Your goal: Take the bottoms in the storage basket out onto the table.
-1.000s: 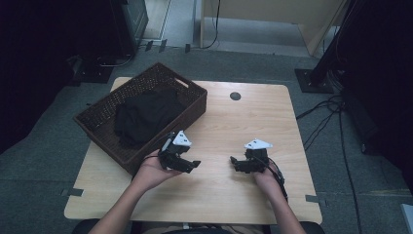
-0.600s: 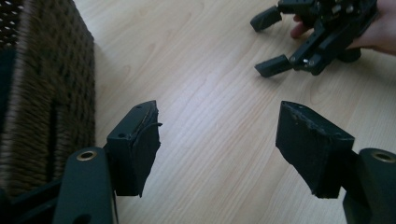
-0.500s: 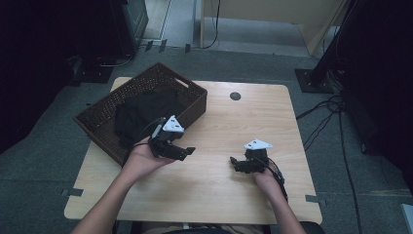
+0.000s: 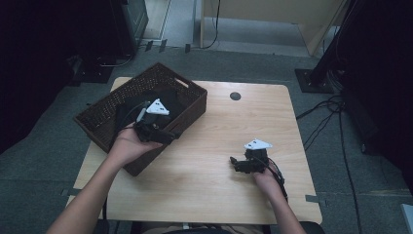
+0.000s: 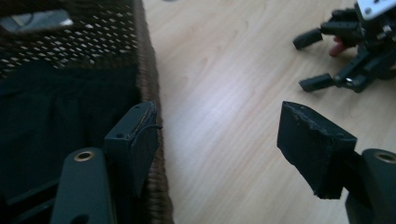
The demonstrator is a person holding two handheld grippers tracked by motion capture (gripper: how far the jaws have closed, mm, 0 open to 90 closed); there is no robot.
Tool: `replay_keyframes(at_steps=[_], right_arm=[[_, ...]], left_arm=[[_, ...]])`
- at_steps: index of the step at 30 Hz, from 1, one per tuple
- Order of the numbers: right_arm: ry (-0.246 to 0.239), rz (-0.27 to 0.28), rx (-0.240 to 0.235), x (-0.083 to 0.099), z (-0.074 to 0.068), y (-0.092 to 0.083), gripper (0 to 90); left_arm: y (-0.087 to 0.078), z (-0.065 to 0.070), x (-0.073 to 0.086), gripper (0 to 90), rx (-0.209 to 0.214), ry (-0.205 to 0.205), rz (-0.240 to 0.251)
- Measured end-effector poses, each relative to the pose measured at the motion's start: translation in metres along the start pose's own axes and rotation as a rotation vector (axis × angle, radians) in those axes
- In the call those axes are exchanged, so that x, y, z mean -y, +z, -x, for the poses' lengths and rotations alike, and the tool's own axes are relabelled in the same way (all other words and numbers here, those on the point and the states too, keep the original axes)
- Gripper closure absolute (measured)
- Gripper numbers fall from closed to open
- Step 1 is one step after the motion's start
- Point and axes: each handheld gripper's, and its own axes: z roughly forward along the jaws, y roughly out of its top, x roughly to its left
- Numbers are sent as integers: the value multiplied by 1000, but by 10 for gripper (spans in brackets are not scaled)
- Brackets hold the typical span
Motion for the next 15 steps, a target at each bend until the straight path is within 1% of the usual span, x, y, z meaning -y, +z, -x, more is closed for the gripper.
replay_keyframes(at_steps=[2,3,6,8,9,12,13,14,15], right_arm=[[0,0,0,0,0,0,112],[-1,-1,-1,0,0,0,112],[-1,-1,-1,0,0,0,112],[1,0,-1,0,0,0,112],[1,0,-1,0,0,0,112],[2,0,-1,0,0,0,112],[2,-1,-1,0,0,0,112],[2,-1,-1,0,0,0,112],[2,-2,-1,0,0,0,112]], left_arm=[[-2,-8,0,286,-7,-8,13],[-3,-13,0,290,-8,-18,11],[-5,-28,-1,294,-22,-30,-2],[-6,-36,-2,289,-31,-19,5],[-7,-43,-2,283,-37,-16,12],[-8,-59,-2,279,-52,-30,10],[-8,-72,-1,278,-60,-46,10],[-8,-72,-1,275,-60,-46,10],[-7,-78,0,275,-70,-56,6]])
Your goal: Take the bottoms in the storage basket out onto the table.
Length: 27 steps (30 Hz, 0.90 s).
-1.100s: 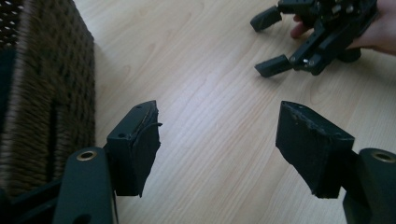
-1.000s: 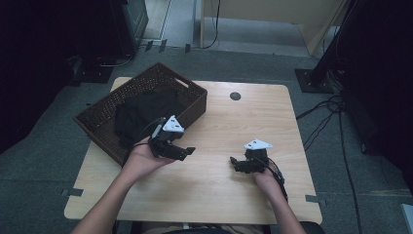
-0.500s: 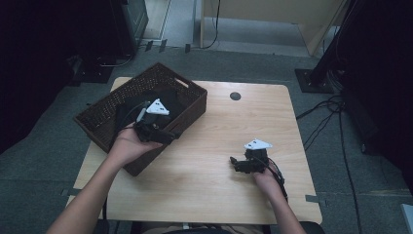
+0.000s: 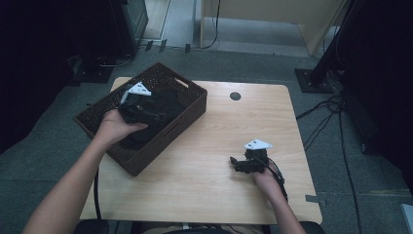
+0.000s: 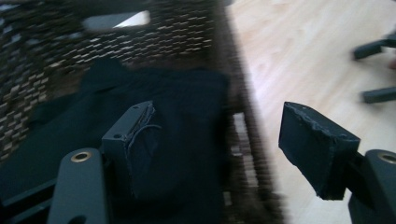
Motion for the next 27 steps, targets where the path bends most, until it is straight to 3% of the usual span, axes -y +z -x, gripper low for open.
replay_keyframes(at_steps=[4,9,19,24,27], right_arm=[[-1,0,0,0,0,0,112],[-1,0,0,0,0,0,112],[-1,0,0,0,0,0,112],[-5,1,-2,0,0,0,112],[-7,0,-7,0,-1,0,111]], left_arm=[[4,-22,4,255,-35,13,-5],[14,-48,15,250,-40,-20,-25],[47,-74,40,245,-67,-103,-145],[62,-85,51,181,-74,-170,-189],[69,-91,54,130,-98,-178,-195]])
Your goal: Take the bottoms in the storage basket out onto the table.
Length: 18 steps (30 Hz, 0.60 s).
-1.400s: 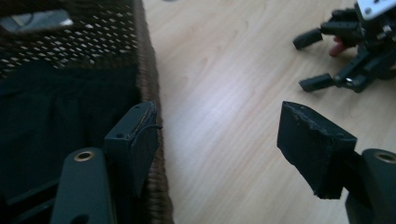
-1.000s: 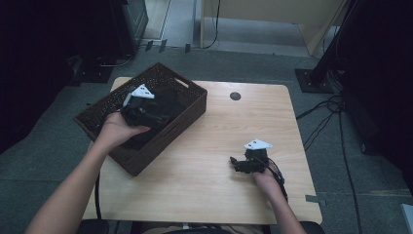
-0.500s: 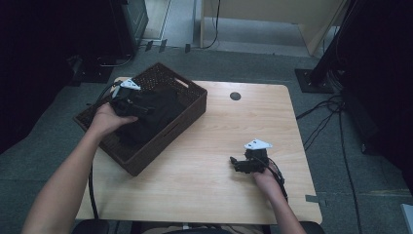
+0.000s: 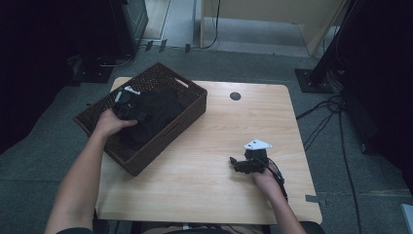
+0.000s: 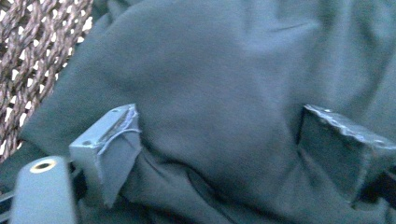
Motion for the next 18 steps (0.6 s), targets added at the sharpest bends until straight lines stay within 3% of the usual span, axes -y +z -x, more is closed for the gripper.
replay_keyframes(at_steps=[4,8,12,15,18], right_arm=[[-1,0,-5,0,-1,0,111],[-3,1,-4,0,-1,0,112],[-2,1,-4,0,-1,0,111],[-2,1,-4,0,-1,0,112],[-3,1,-4,0,-1,0,112]], left_arm=[[9,-10,-1,0,-89,-41,-4],[17,-19,4,0,-131,-64,-21],[26,-32,14,0,-75,-119,-4],[37,-35,26,0,-35,-153,38],[41,-37,28,0,-30,-190,43]])
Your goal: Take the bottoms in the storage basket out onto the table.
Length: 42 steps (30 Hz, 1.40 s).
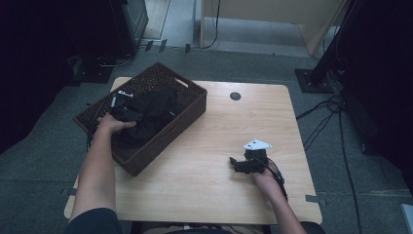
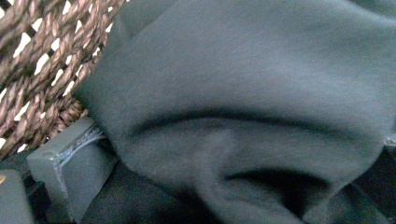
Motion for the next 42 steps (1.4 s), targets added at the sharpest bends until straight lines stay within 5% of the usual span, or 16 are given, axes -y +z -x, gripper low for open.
replay_keyframes(at_steps=[5,10,11,14,16,18,20,25,27,29,30,32,36,40,42], right_arm=[[0,0,0,0,0,0,112],[0,0,0,0,0,0,110],[0,0,0,0,0,0,110],[0,0,-1,0,0,0,110],[0,-1,-1,0,0,0,108],[-2,-3,-4,0,0,0,108],[-6,-3,-6,0,-1,0,108],[-6,-4,-9,-1,-1,0,108],[-7,-4,-9,-1,-1,1,108],[-7,-3,-9,-1,-1,1,108],[-7,-3,-9,-1,-1,1,108],[-7,-3,-9,-1,-1,1,108],[-7,-3,-8,-1,-1,0,108],[-10,-1,-5,0,-1,0,108],[-8,0,-5,0,-2,0,108]], left_arm=[[1,7,3,15,-33,5,39],[-4,19,-5,502,70,-25,14],[-6,21,-8,502,93,-32,-5],[-13,31,-17,688,129,23,-47],[-16,39,-19,688,213,52,-41],[-17,46,-20,680,272,81,-36],[-13,47,-19,638,263,78,-49],[-5,40,-16,308,151,74,-87],[-2,36,-14,98,105,78,-78],[1,29,-13,34,34,70,-67],[2,24,-12,0,40,51,-66],[3,17,-10,0,48,14,-60],[2,5,-8,0,5,52,-50],[10,1,-6,0,21,21,-27],[11,3,-10,0,13,11,-54]])
